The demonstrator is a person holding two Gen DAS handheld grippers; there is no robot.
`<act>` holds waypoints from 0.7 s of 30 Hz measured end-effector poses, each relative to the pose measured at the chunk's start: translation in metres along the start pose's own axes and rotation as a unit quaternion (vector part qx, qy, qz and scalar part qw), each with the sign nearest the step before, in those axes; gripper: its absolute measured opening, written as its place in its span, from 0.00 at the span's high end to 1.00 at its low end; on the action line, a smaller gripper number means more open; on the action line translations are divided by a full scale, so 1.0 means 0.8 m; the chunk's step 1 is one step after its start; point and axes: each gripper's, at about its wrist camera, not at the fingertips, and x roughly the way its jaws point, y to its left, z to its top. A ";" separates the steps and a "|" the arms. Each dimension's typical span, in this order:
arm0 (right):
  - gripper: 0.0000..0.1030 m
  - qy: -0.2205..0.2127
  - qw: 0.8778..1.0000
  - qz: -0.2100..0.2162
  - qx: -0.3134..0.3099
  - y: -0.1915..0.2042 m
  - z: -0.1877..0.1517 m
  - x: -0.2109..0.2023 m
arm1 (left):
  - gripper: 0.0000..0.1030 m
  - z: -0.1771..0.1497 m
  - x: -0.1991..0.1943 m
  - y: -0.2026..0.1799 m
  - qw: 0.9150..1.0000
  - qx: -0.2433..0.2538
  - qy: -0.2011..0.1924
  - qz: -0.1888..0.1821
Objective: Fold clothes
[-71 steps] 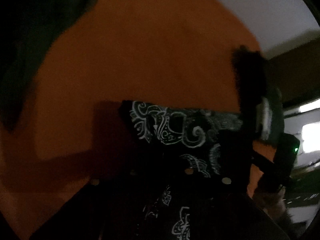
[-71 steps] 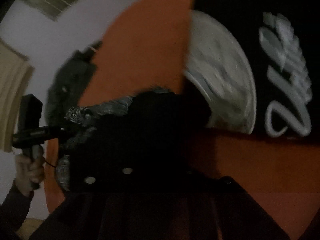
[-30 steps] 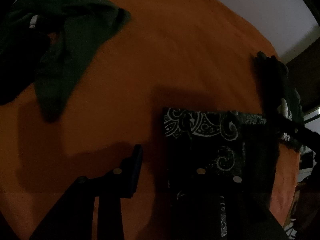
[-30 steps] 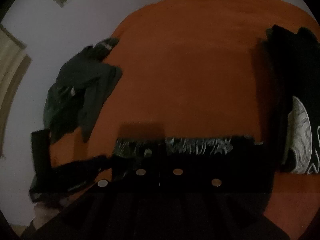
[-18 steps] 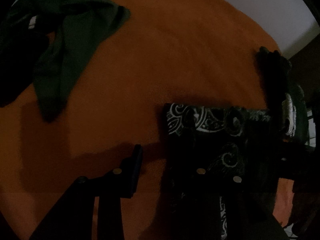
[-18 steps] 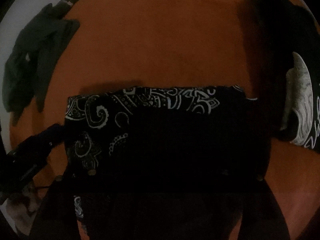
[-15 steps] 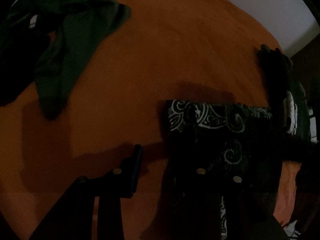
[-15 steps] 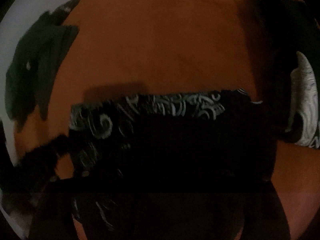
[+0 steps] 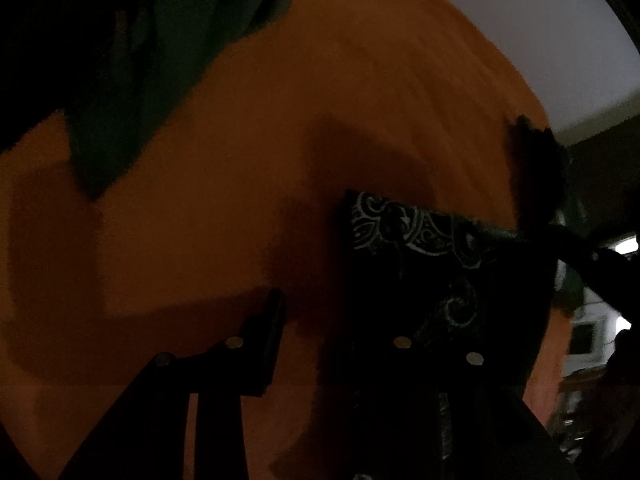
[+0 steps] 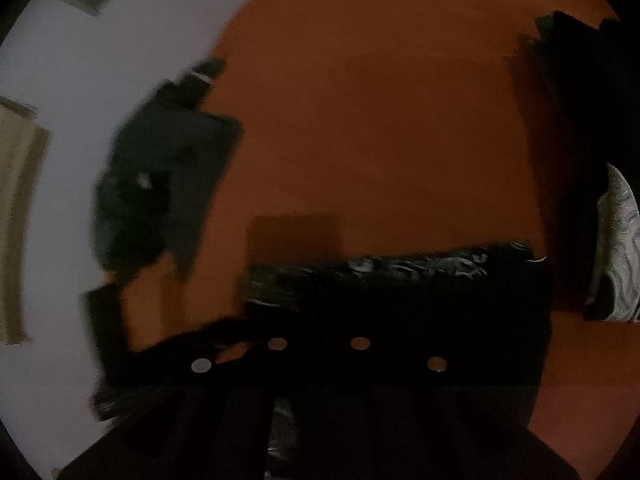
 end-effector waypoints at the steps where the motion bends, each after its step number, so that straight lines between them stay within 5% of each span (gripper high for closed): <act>1: 0.98 0.001 1.000 0.004 -0.005 0.001 0.003 0.000 | 0.65 0.000 0.003 0.001 1.000 -0.007 0.002 -0.009; 7: 0.97 0.032 0.999 -0.028 -0.031 -0.051 -0.012 0.076 | 0.65 0.018 -0.006 0.000 0.999 -0.014 -0.003 -0.042; 10: 0.94 0.008 0.999 0.044 0.003 -0.086 -0.019 0.073 | 0.65 0.014 -0.033 -0.008 0.999 -0.007 -0.021 -0.033; 12: 0.78 0.005 0.996 0.085 0.023 -0.096 -0.018 0.032 | 0.65 0.005 -0.059 -0.025 0.999 0.018 -0.044 -0.008; 14: 0.45 -0.015 0.990 0.134 0.032 -0.105 -0.022 -0.030 | 0.65 -0.011 -0.087 -0.050 0.996 0.058 -0.063 0.026; 16: 0.31 -0.075 0.987 0.144 0.017 -0.118 -0.043 -0.106 | 0.65 -0.032 -0.108 -0.079 0.992 0.095 -0.072 0.026; 19: 0.32 -0.092 0.991 0.094 0.004 -0.135 -0.091 -0.150 | 0.50 -0.081 -0.103 -0.129 0.987 0.147 -0.056 -0.021; 21: 0.46 -0.079 0.996 0.051 0.008 -0.151 -0.136 -0.153 | 0.49 -0.112 -0.078 -0.158 0.981 0.189 -0.029 -0.028</act>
